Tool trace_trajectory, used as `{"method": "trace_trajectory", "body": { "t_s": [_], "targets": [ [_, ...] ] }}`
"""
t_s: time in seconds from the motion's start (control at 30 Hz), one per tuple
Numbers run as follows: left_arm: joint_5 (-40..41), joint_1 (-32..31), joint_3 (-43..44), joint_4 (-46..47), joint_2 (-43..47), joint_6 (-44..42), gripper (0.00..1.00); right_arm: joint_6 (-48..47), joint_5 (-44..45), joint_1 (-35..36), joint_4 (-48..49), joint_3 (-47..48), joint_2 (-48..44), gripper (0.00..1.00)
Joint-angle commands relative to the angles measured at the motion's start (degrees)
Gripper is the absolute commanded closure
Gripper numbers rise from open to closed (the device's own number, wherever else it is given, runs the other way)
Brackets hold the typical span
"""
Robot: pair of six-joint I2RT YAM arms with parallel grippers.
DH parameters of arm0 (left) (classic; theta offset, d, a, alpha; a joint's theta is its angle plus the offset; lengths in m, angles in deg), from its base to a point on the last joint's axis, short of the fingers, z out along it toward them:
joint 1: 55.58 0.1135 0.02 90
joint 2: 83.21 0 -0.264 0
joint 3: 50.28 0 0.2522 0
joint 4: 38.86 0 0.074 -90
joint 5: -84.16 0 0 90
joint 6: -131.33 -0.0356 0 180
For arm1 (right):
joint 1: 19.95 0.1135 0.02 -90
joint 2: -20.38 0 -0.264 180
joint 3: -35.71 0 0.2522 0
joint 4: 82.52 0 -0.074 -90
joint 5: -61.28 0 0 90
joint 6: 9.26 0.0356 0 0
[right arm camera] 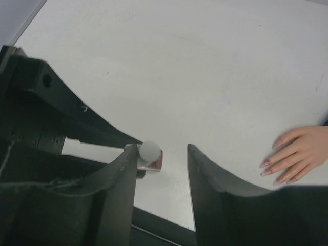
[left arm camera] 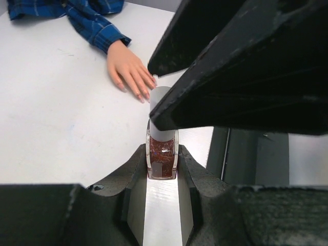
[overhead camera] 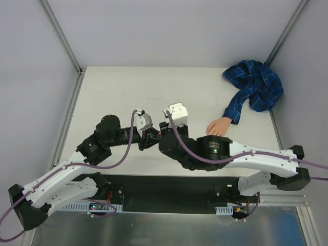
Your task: Paint the nails
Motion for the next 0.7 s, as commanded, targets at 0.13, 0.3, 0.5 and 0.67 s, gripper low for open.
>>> {"method": "trace_trajectory", "body": {
  "t_s": [0.13, 0.3, 0.5, 0.67],
  "targets": [
    [-11.37, 0.28, 2.76, 2.87, -1.70, -1.06, 1.00, -19.18, -23.45, -5.00, 7.18, -11.51, -18.79, 0.32],
    [-25.00, 0.28, 3.38, 3.92, -3.64, -0.79, 1.00, -25.24, -45.10, -9.92, 13.16, -16.19, -23.11, 0.26],
    [-31.24, -0.07, 3.38, 5.69, -4.95, 0.44, 1.00, -27.27, -52.58, -10.63, 14.57, -15.93, -21.62, 0.40],
    [-31.34, -0.16, 3.38, 5.86, -4.87, 0.52, 1.00, -28.24, -54.69, -10.81, 15.10, -15.58, -20.30, 0.63]
  ]
}}
